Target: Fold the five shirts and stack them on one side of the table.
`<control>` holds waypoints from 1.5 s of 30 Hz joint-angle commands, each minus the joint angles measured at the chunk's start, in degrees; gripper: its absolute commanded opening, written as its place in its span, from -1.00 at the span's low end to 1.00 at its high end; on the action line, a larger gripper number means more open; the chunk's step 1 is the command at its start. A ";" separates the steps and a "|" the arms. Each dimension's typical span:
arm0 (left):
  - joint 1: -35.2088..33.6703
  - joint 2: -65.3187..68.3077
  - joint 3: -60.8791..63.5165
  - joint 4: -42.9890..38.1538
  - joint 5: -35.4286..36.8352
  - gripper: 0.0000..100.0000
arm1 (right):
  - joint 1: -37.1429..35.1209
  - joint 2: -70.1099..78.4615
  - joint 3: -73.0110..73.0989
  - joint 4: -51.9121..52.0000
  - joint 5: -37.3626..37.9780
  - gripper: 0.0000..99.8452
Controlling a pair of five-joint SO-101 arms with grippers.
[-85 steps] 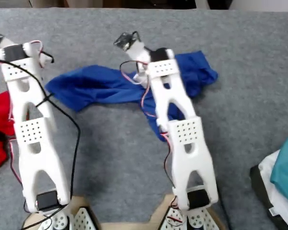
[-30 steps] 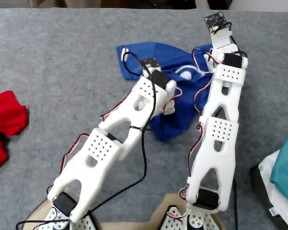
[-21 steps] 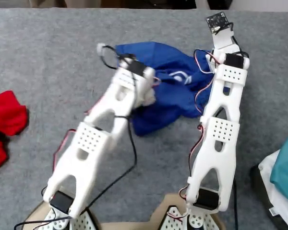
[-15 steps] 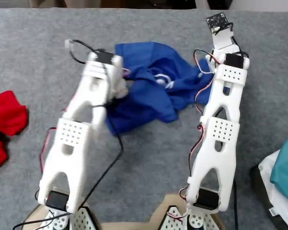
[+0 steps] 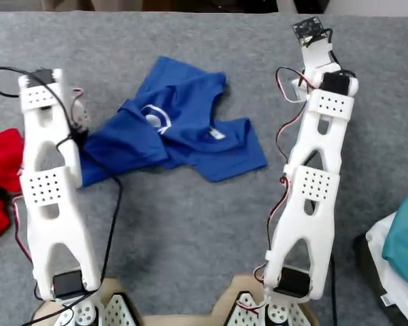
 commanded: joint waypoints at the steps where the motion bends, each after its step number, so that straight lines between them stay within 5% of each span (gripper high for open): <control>1: -0.62 -3.03 -6.51 0.62 -0.09 -0.96 | -4.18 -9.10 -2.86 11.87 2.90 -0.68; 4: -0.53 -4.44 -8.62 0.70 -0.35 -0.94 | -7.96 -11.30 -2.86 21.98 3.25 -0.68; 18: 5.98 -29.32 1.14 0.70 -0.18 -0.82 | -10.15 -33.98 41.19 19.16 2.20 -0.67; 28: 31.91 -32.57 21.71 -1.14 -0.35 -0.82 | -10.51 -36.53 59.03 6.24 0.88 -0.67; 34: 33.05 -28.35 22.68 -7.03 -0.62 -0.82 | -10.68 -36.53 62.20 4.40 0.97 -0.67; 45: 31.82 -19.47 23.03 -0.79 -7.47 -0.82 | -12.35 -41.98 60.26 8.53 0.44 -0.67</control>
